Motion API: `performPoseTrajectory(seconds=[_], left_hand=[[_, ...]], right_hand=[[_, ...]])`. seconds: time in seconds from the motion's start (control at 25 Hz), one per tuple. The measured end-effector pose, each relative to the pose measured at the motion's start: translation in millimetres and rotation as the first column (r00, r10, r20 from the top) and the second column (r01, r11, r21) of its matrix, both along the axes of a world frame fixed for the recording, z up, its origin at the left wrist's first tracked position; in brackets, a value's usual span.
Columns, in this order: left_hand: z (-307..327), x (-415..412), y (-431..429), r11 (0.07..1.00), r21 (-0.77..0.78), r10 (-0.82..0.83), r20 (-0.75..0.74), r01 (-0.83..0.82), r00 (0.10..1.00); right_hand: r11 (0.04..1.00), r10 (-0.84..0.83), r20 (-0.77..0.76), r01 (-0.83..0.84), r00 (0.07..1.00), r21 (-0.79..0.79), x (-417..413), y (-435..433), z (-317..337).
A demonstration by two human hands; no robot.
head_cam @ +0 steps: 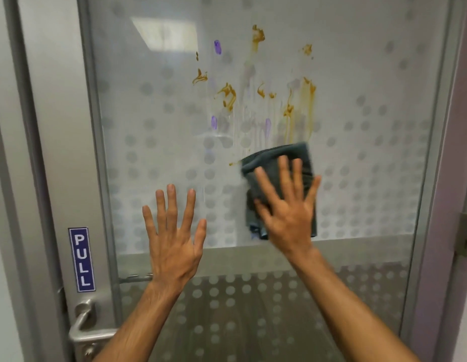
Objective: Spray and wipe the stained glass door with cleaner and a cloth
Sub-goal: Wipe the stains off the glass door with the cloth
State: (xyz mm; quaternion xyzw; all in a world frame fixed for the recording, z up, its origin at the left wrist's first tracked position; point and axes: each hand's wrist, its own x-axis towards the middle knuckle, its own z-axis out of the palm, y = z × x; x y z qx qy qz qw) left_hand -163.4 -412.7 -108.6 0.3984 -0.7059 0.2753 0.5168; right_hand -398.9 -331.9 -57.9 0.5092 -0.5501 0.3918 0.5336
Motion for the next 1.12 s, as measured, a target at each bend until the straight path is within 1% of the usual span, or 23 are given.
performPoseTrajectory(seconds=[0.08,0.12,0.16,0.2,0.24,0.28,0.32,0.36,0.4,0.44,0.52,0.56,0.6,0.64,0.68,0.72,0.76,0.8,0.84,0.92,1.0,1.04,1.12], left_hand=[[-0.6,1.2,1.1,1.000,0.006,0.012,0.008,-0.012,1.000],[-1.2,1.7,0.7,1.000,0.006,0.019,0.014,-0.019,1.000],[-1.8,1.6,-0.2,1.000,0.010,0.026,0.018,-0.026,1.000],[-2.5,1.8,-1.1,1.000,0.013,0.028,0.019,-0.028,0.999],[-3.1,1.7,-1.8,1.000,0.014,0.027,0.017,-0.027,0.999],[-3.1,1.6,-2.0,1.000,0.014,0.027,0.016,-0.027,1.000],[-3.0,1.6,-2.1,1.000,0.016,0.027,0.019,-0.027,0.999],[-3.1,1.7,-1.9,0.999,0.018,0.026,0.023,-0.026,0.999],[-3.6,1.6,-1.1,1.000,0.020,0.022,0.024,-0.022,0.999],[-3.5,1.5,-0.6,1.000,0.019,0.021,0.023,-0.022,1.000],[-3.0,1.9,-0.7,1.000,0.017,0.022,0.019,-0.022,1.000],[-3.4,1.5,-1.1,1.000,0.010,0.015,0.017,-0.015,1.000],[-4.0,1.8,-2.0,1.000,-0.001,0.008,0.018,-0.008,1.000],[-4.6,2.6,-3.1,1.000,-0.009,0.001,0.020,-0.001,1.000],[-5.0,3.3,-4.7,1.000,-0.014,-0.006,0.023,0.006,1.000],[-5.6,4.1,-6.3,1.000,-0.016,-0.012,0.029,0.012,1.000],[-6.3,4.6,-7.4,1.000,-0.017,-0.017,0.032,0.018,0.999],[-6.5,4.7,-8.4,1.000,-0.018,-0.016,0.031,0.017,0.999],[-6.2,4.8,-8.8,1.000,-0.017,-0.010,0.029,0.010,1.000],[-5.0,2.8,-8.1,1.000,-0.010,0.002,0.017,-0.002,1.000],[-4.4,1.4,-5.4,1.000,0.001,0.009,0.014,-0.009,1.000],[-3.6,0.3,-4.1,1.000,0.006,0.010,0.014,-0.011,1.000],[-1.4,-1.5,-0.7,1.000,0.020,0.013,-0.003,-0.013,1.000]], right_hand=[[0.995,0.002,0.263,0.024,0.965,-0.099,-20.4,10.6,0.4],[0.986,0.027,0.435,0.047,0.900,-0.158,-28.4,15.3,0.5],[0.970,0.091,0.617,0.070,0.782,-0.232,-34.8,19.2,2.4],[0.942,0.199,0.762,0.095,0.617,-0.323,-39.1,21.5,7.2],[0.902,0.323,0.838,0.123,0.441,-0.413,-41.4,23.0,14.8],[0.866,0.419,0.857,0.152,0.300,-0.476,-40.5,23.8,23.6],[0.844,0.467,0.855,0.175,0.225,-0.507,-35.2,23.5,31.3],[0.836,0.481,0.850,0.180,0.217,-0.519,-25.9,22.1,37.4],[0.836,0.474,0.841,0.165,0.262,-0.523,-12.3,19.4,40.8],[0.845,0.451,0.826,0.135,0.338,-0.517,4.7,14.8,42.1],[0.893,0.358,0.766,0.044,0.534,-0.448,44.9,2.4,39.4],[0.923,0.305,0.695,-0.022,0.651,-0.385,64.7,-4.6,36.3],[0.951,0.255,0.584,-0.092,0.770,-0.294,82.8,-12.1,32.2],[0.973,0.208,0.434,-0.141,0.877,-0.181,96.9,-19.0,27.9],[0.985,0.172,0.262,-0.158,0.950,-0.073,105.3,-25.1,24.7],[0.988,0.150,0.099,-0.152,0.984,0.007,107.9,-29.6,22.3],[0.990,0.137,-0.031,-0.136,0.990,0.049,104.8,-31.7,21.6],[0.991,0.126,-0.125,-0.119,0.984,0.063,97.1,-31.7,23.3],[0.993,0.114,-0.189,-0.104,0.975,0.062,87.1,-30.1,26.6],[0.996,0.087,-0.243,-0.081,0.966,0.036,58.3,-21.1,37.3],[0.999,0.032,-0.179,-0.036,0.983,-0.017,21.0,-6.5,47.4],[0.999,0.007,-0.100,-0.011,0.995,-0.043,-0.4,2.1,50.8],[0.996,-0.018,0.114,0.027,0.993,-0.080,-40.7,20.3,50.7]])
